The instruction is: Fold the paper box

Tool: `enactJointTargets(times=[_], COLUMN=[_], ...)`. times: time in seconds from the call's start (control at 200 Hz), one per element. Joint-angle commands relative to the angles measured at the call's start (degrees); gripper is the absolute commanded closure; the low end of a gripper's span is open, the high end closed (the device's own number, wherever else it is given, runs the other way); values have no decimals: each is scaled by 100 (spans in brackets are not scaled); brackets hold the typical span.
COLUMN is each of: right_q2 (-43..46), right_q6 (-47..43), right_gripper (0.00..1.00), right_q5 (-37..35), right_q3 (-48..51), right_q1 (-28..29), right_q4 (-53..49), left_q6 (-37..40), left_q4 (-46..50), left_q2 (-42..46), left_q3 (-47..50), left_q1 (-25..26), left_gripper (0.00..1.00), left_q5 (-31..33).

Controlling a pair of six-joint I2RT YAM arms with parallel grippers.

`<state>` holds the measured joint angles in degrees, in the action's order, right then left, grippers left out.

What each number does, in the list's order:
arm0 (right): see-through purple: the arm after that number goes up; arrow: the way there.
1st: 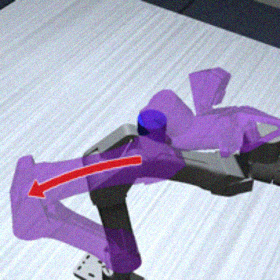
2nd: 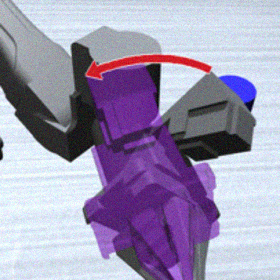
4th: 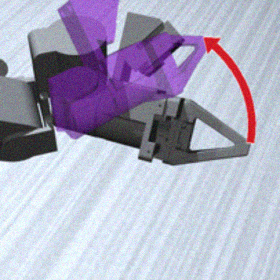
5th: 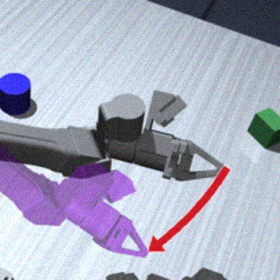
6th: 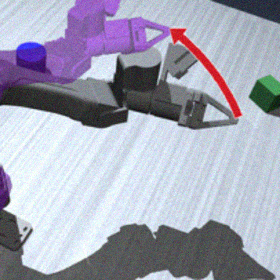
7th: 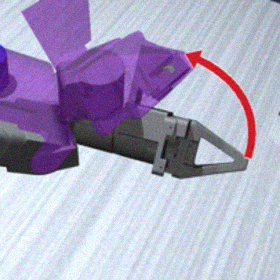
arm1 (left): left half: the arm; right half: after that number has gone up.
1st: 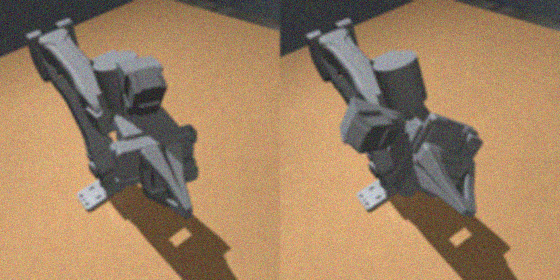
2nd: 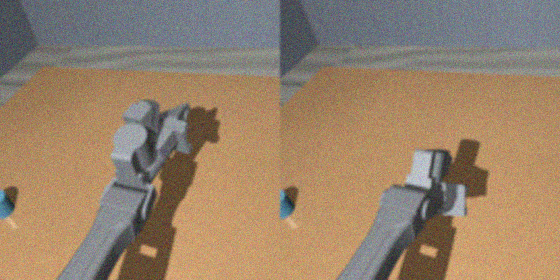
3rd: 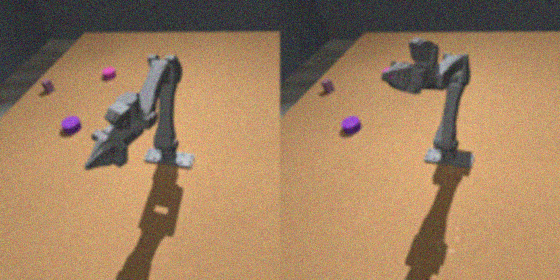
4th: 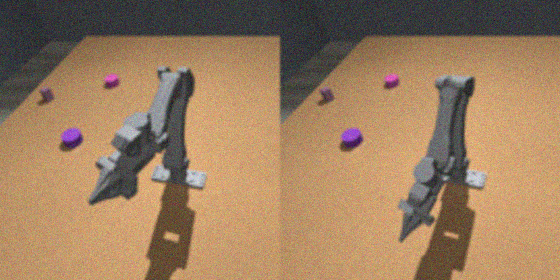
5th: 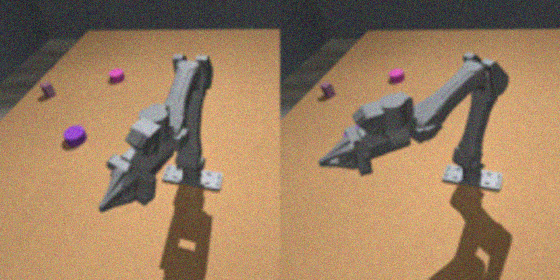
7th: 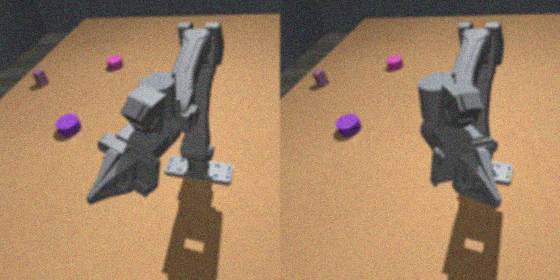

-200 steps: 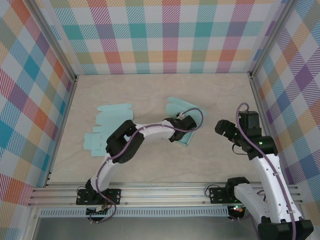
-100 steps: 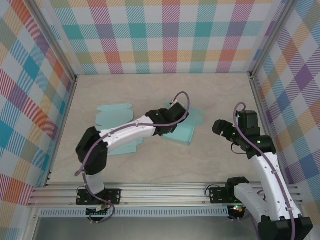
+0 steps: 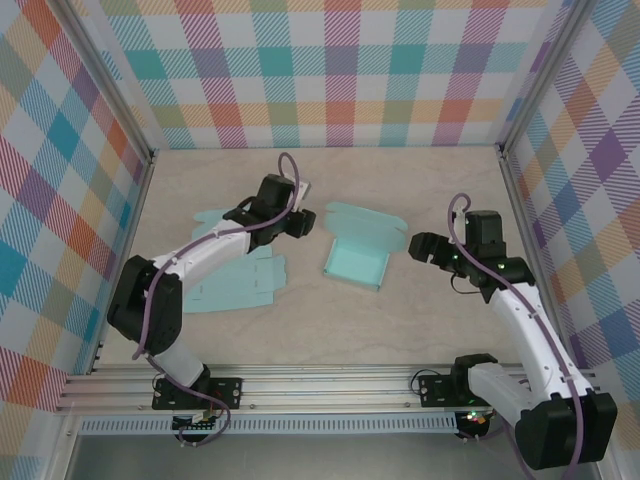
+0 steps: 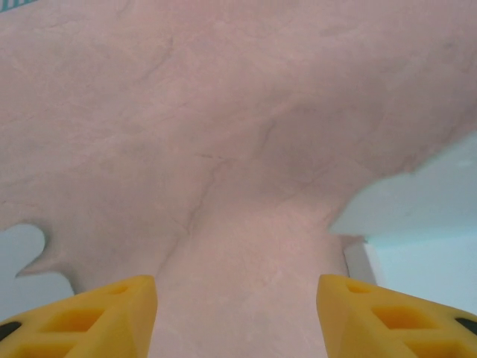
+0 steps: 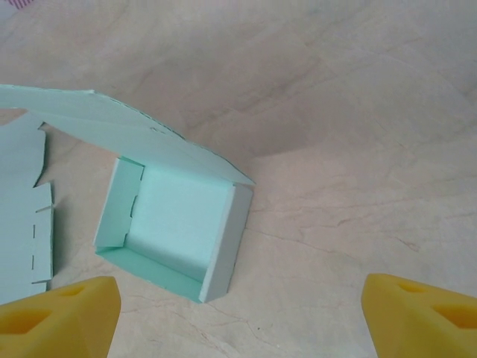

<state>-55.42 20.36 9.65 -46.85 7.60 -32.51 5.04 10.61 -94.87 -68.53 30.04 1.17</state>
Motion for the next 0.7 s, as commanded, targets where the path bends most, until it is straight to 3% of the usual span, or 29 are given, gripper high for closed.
enactJointTargets(times=[0.0,0.325,0.695], right_q2=[-201,-1237,-2419], right_q6=[-264,-713,-1097], right_gripper=[16,18,23], right_q5=[259,269,363], right_q3=[-4,-293,-865], right_q1=[53,338,514], right_q4=[493,807,1207], left_q6=[471,1099,1369], left_q4=[-508,-411,-56], left_q2=[-311,-1090,-1500], left_q3=[-140,-777,-1263], left_q1=[12,-34,-148], left_gripper=[40,33,34], left_q5=[-1145,-1921,-2398])
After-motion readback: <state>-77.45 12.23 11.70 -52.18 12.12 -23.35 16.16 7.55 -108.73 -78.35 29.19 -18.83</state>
